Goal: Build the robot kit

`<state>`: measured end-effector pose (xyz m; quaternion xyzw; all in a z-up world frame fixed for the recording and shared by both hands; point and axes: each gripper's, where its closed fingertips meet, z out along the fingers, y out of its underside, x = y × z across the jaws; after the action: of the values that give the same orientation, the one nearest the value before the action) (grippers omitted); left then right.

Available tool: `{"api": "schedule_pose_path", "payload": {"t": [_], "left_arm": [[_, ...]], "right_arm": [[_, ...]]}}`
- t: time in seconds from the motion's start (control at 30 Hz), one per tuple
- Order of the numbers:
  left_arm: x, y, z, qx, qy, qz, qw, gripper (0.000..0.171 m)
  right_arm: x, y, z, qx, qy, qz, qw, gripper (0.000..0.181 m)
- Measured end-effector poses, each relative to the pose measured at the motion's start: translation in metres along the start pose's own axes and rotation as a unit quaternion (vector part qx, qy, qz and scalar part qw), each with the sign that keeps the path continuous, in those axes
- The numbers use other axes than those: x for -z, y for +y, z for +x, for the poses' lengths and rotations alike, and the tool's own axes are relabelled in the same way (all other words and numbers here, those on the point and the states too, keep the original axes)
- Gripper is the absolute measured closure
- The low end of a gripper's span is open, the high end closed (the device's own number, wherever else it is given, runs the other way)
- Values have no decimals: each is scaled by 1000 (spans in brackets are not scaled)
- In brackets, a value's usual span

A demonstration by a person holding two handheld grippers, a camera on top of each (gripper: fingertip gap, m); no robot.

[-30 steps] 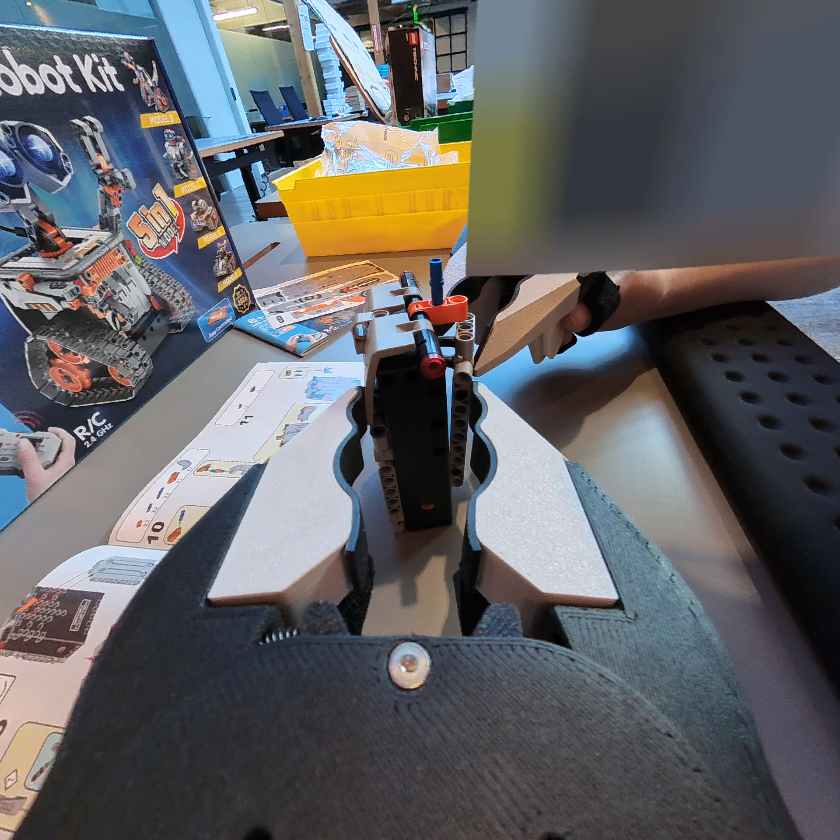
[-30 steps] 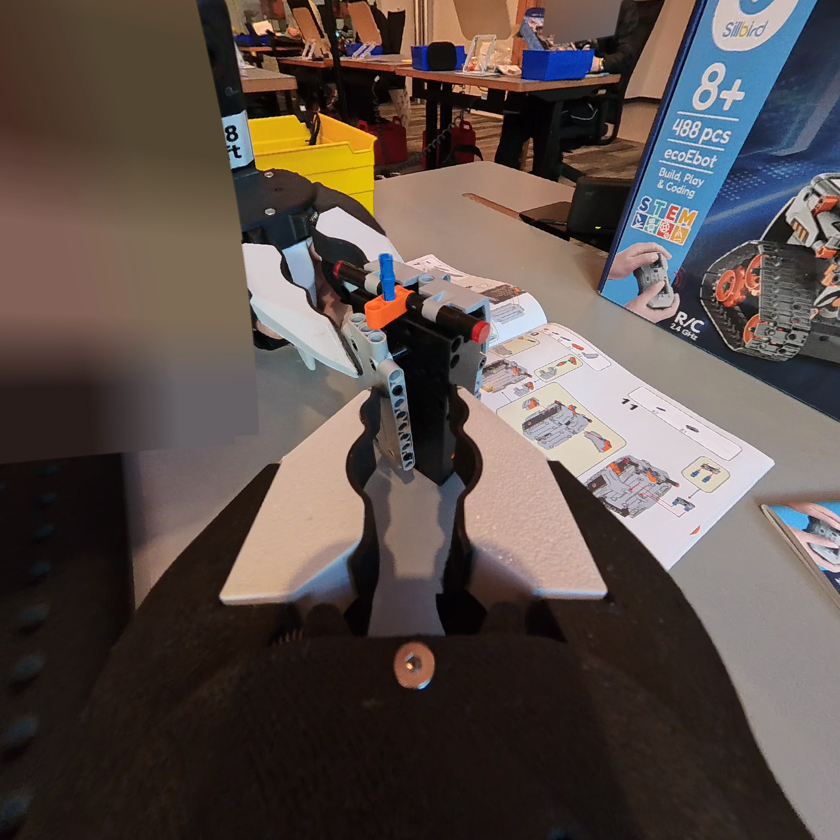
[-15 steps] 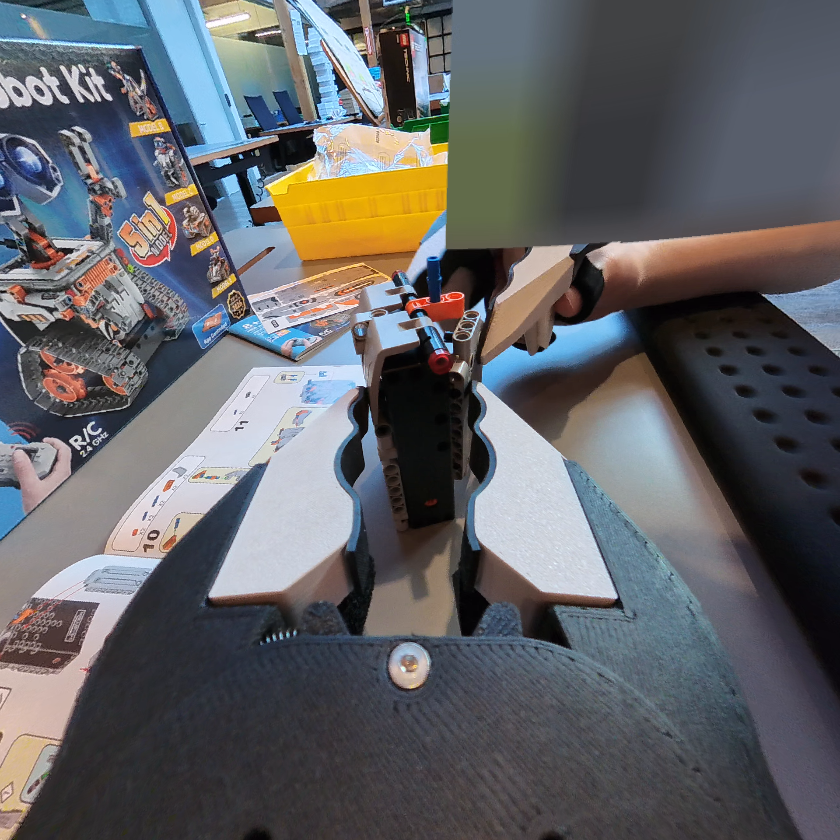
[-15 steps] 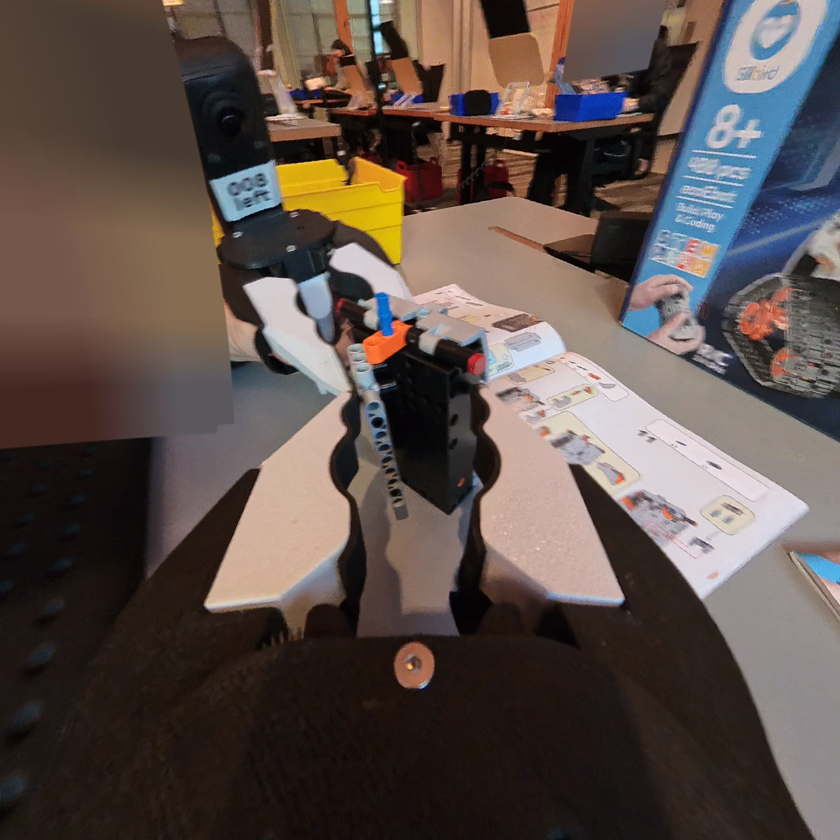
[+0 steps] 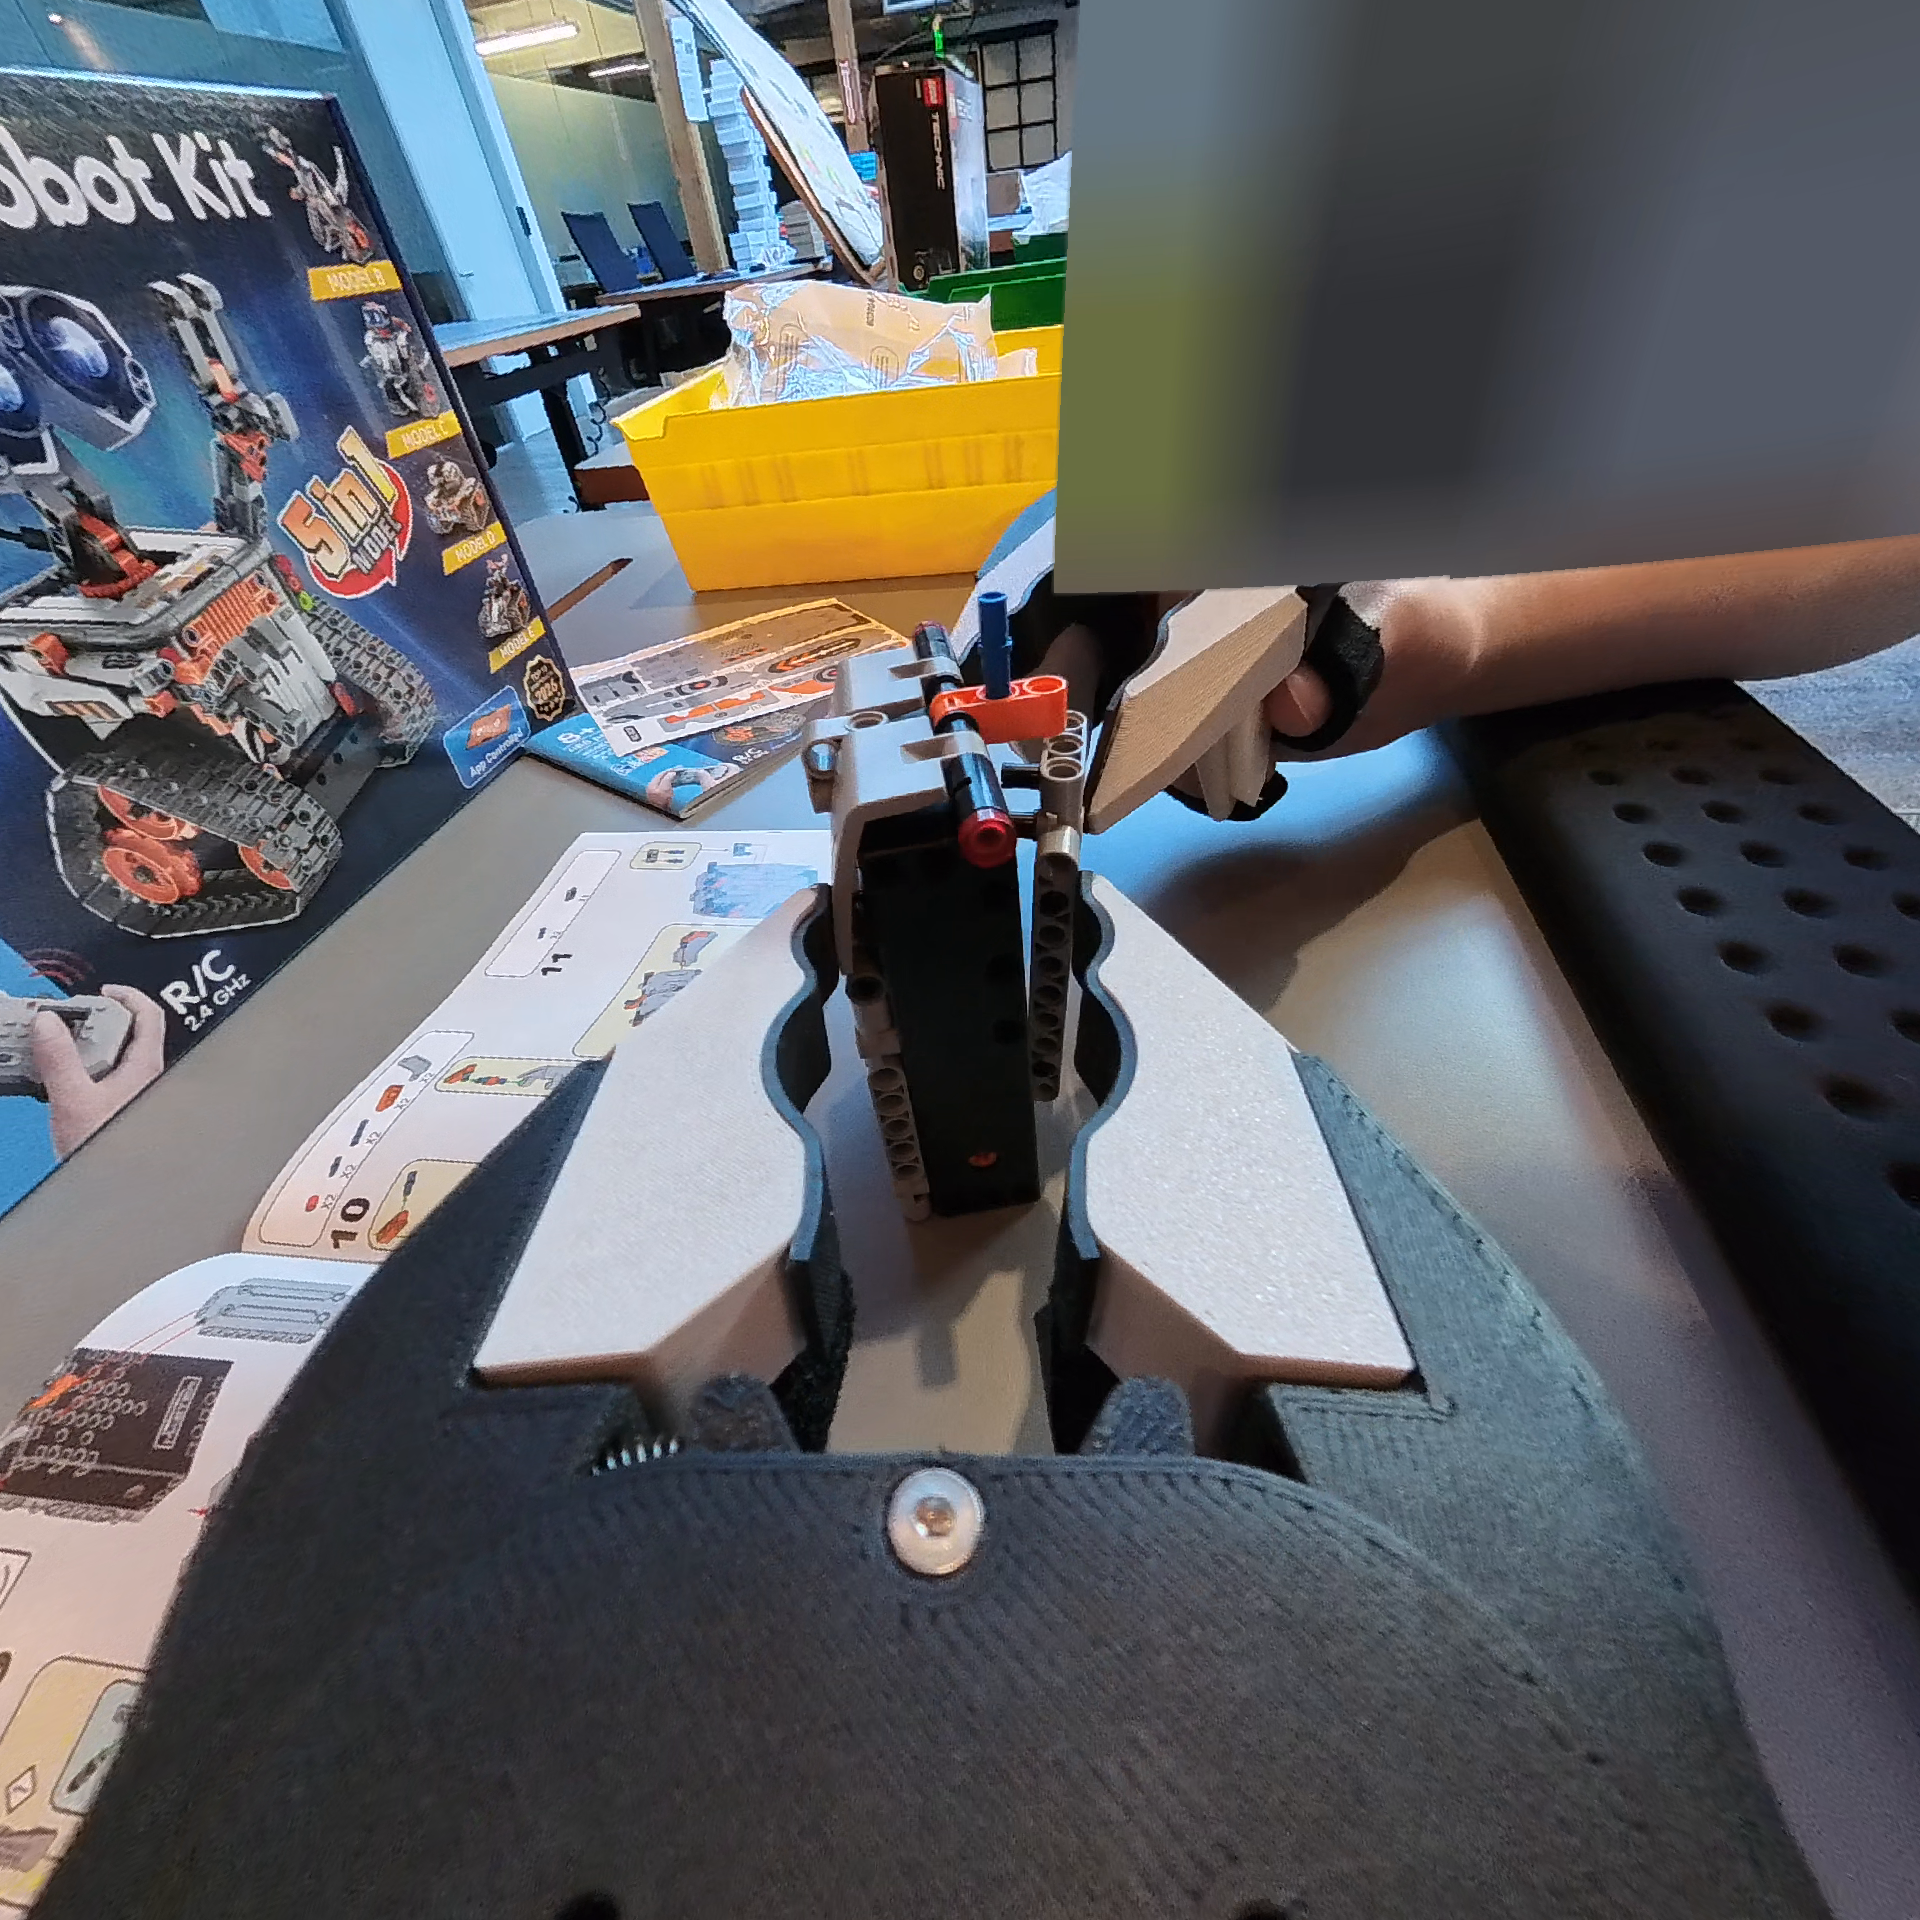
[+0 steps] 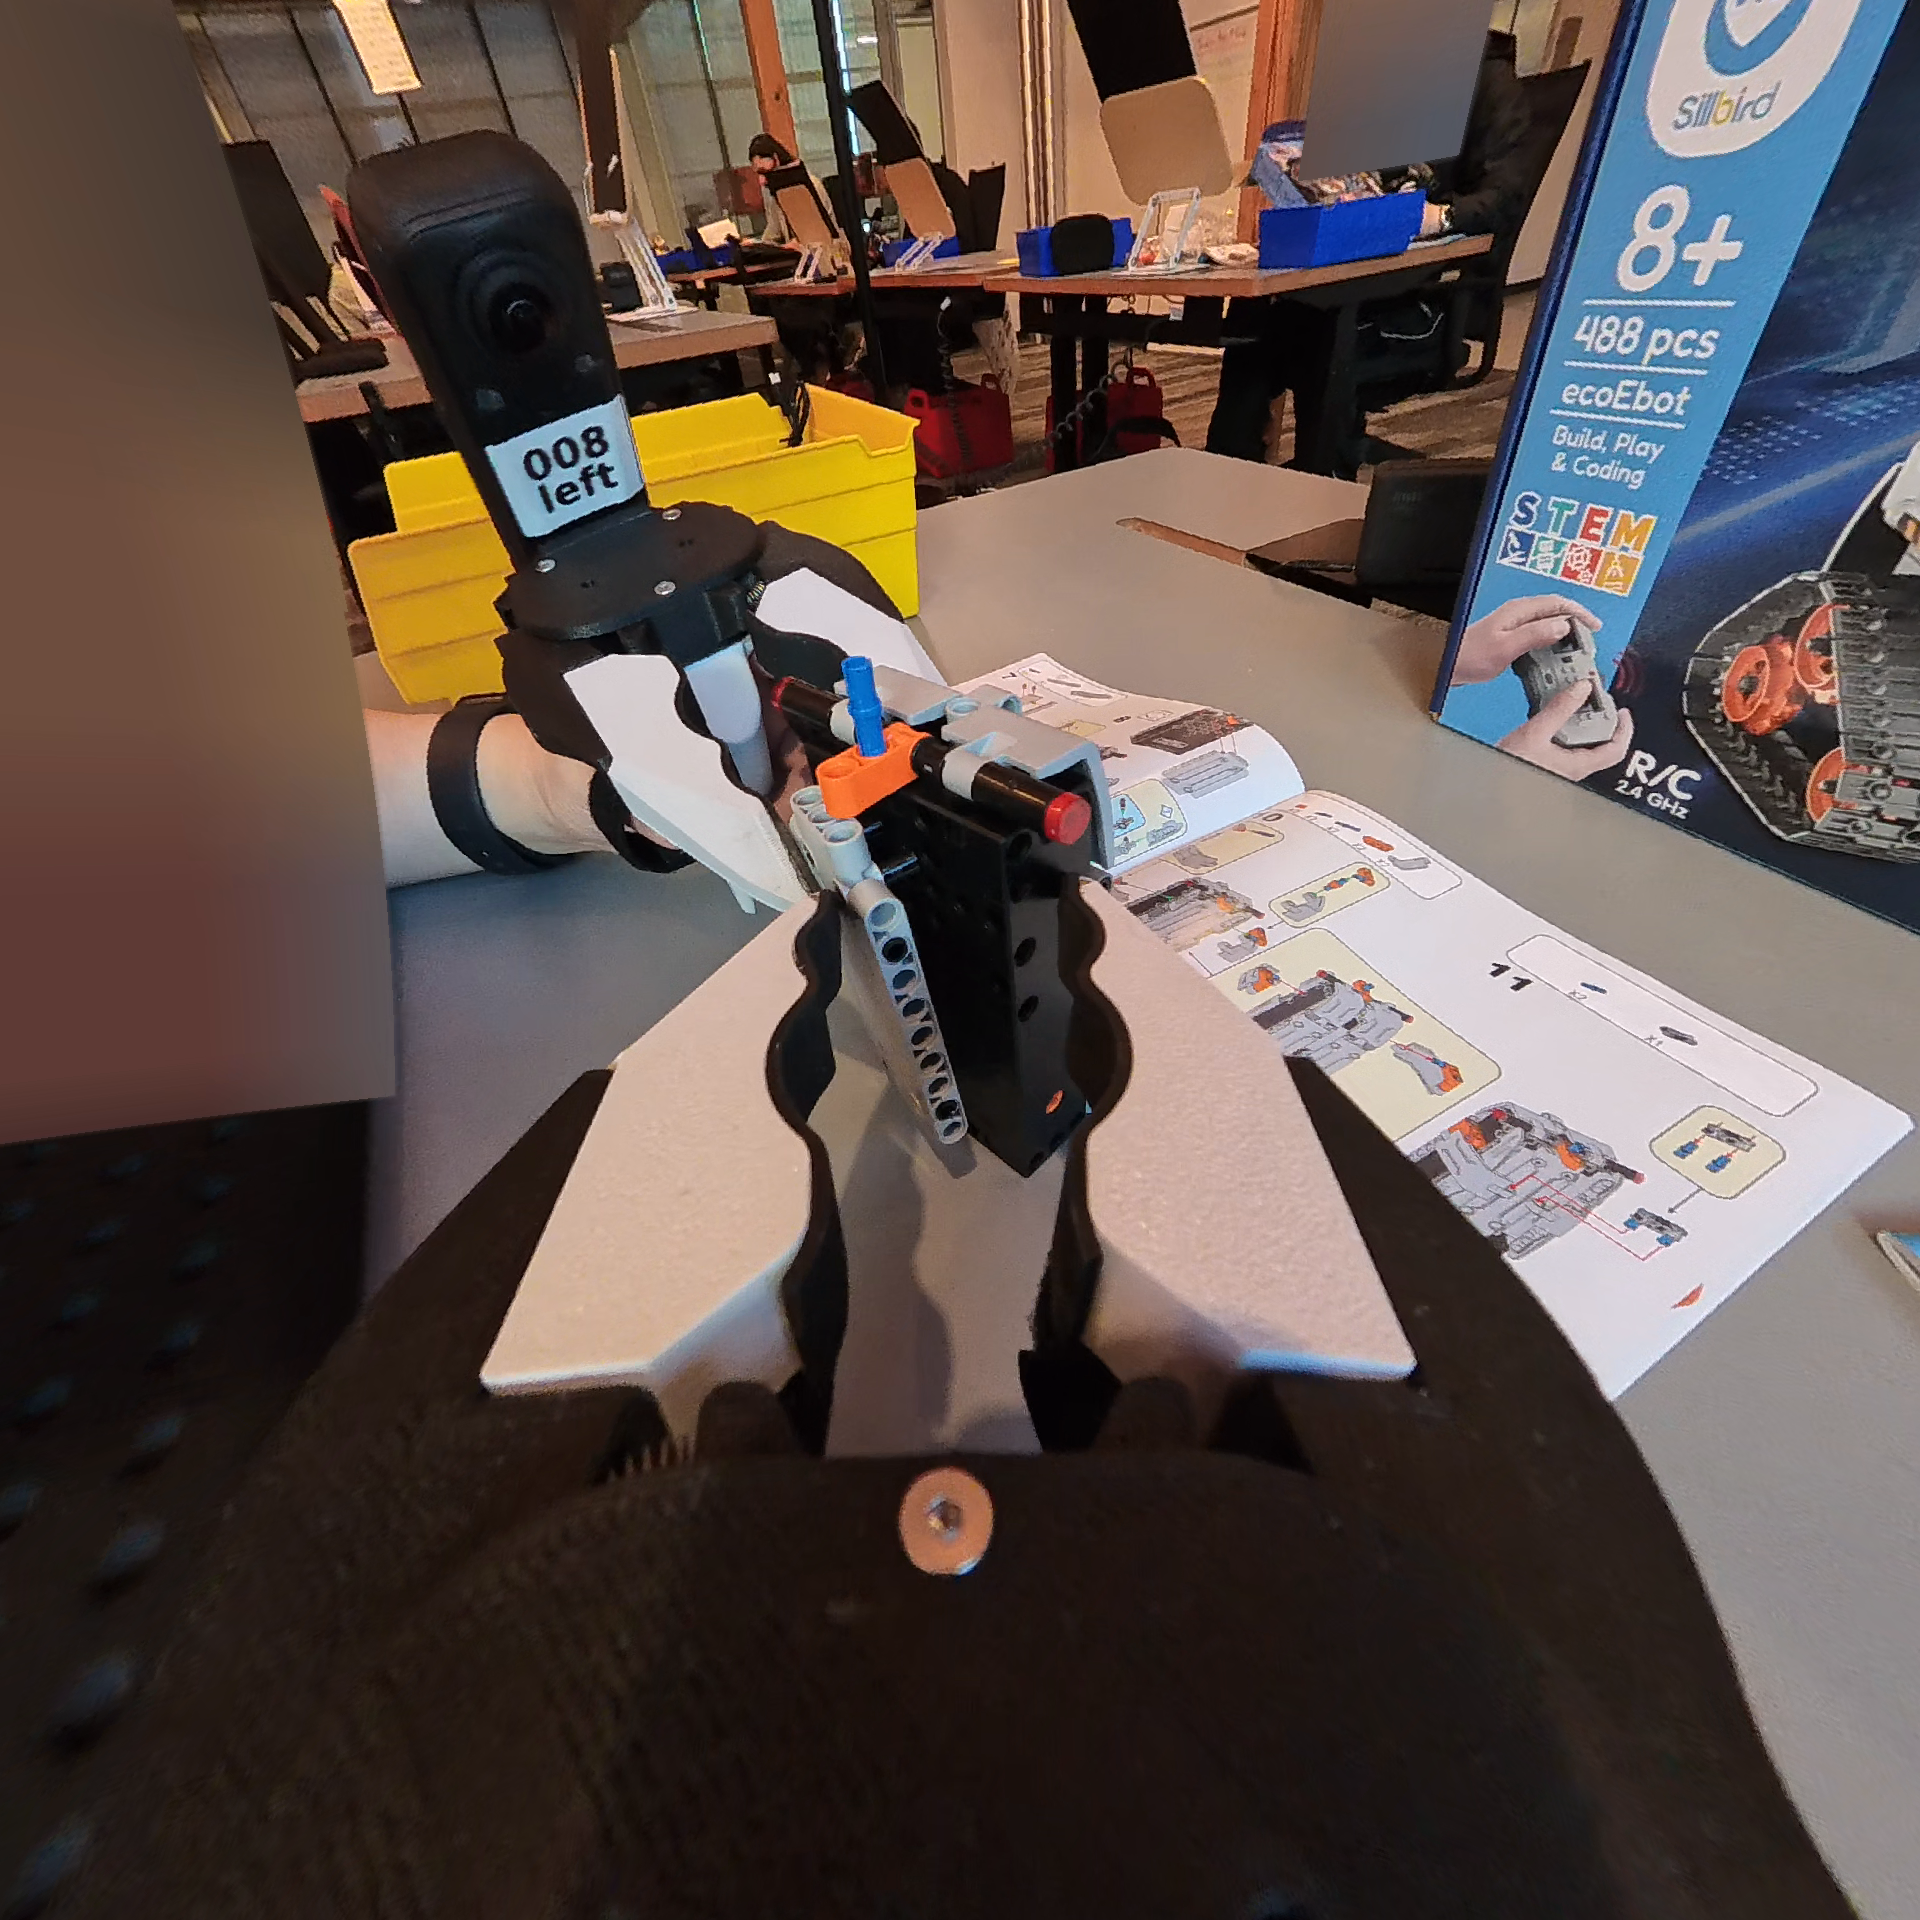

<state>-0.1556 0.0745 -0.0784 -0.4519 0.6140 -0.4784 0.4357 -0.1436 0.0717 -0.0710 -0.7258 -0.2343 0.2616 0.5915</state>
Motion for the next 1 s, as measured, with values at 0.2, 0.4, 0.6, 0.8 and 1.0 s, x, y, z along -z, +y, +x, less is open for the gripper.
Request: {"api": "schedule_pose_path", "payload": {"t": [0.2,0.4,0.6,0.8,1.0], "left_arm": [[1,-1,2,-2,8,6,1000,128],[2,-5,4,-9,13,21,1000,126],[2,-5,4,-8,15,20,1000,126],[0,-1,5,-15,12,4,1000,126],[0,0,4,0,17,0,1000,126]], "right_arm": [[1,0,-2,-21,-4,11,1000,141],[0,0,-2,-48,-18,13,999,144],[0,0,-3,-19,-2,8,1000,145],[1,1,-3,17,21,0,1000,145],[1,1,-2,35,32,-1,999,146]]}}
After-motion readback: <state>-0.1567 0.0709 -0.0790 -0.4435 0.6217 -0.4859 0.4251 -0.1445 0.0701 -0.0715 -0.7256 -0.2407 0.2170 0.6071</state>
